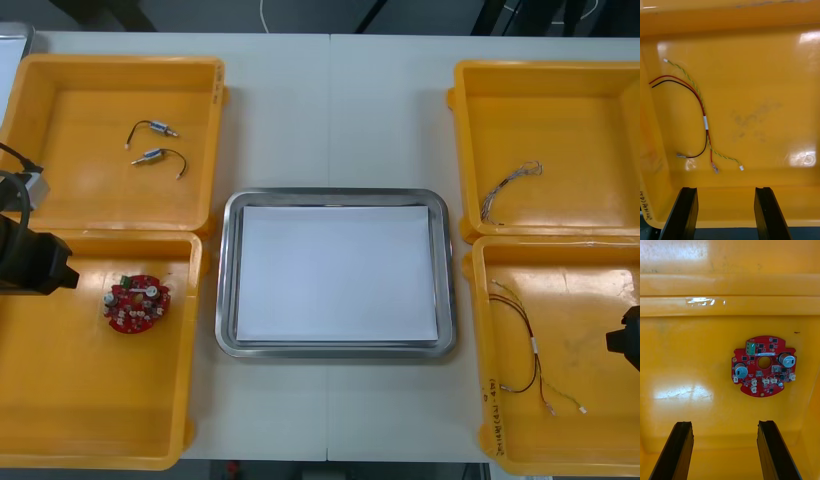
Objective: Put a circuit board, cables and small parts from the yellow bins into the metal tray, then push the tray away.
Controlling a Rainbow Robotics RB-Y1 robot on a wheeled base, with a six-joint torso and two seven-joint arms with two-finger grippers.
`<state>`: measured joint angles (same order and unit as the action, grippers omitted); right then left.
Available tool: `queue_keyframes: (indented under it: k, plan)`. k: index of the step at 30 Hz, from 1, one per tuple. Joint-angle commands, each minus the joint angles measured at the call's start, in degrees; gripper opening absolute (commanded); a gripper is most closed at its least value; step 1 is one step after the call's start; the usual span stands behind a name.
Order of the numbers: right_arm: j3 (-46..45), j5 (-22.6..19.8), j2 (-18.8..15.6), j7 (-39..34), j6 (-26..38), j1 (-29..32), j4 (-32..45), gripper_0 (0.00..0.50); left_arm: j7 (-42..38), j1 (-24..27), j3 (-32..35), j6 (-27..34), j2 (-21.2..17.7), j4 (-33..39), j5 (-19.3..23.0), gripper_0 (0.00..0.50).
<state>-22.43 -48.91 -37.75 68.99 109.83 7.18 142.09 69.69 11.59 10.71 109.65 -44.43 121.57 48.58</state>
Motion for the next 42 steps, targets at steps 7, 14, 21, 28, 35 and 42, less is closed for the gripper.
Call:
queue_keyframes:
  k: [7, 14, 21, 28, 35, 42]
  plan:
    - [7.1, 9.5, 5.2, -2.5, 0.2, 0.5, 2.8, 0.431, -4.1, -1.0, -4.8, -1.4, -0.3, -2.6, -3.9, 0.5]
    - [8.5, 10.1, 6.7, -3.4, 0.2, 0.5, 1.2, 0.432, -5.1, -1.0, -7.5, -6.7, 0.5, -4.2, -6.3, 0.5]
    - [9.2, 9.5, 6.9, -2.6, 0.2, 0.7, -2.3, 0.432, -5.7, -1.0, -9.2, -10.6, 1.4, -5.5, -7.2, 0.5]
    - [11.5, 11.4, 6.9, -2.5, 0.2, 0.6, -4.6, 0.432, -6.6, -1.0, -11.9, -14.2, 1.8, -6.9, -8.0, 0.5]
    - [13.5, 13.5, 6.9, -2.6, -1.7, 0.7, -6.8, 0.431, -7.5, -1.1, -14.6, -17.7, 2.0, -8.6, -9.2, 0.5]
    - [14.8, 15.5, 6.9, -2.5, -4.7, 0.8, -7.2, 0.434, -8.0, -2.4, -15.5, -19.6, 2.0, -9.4, -9.4, 0.5]
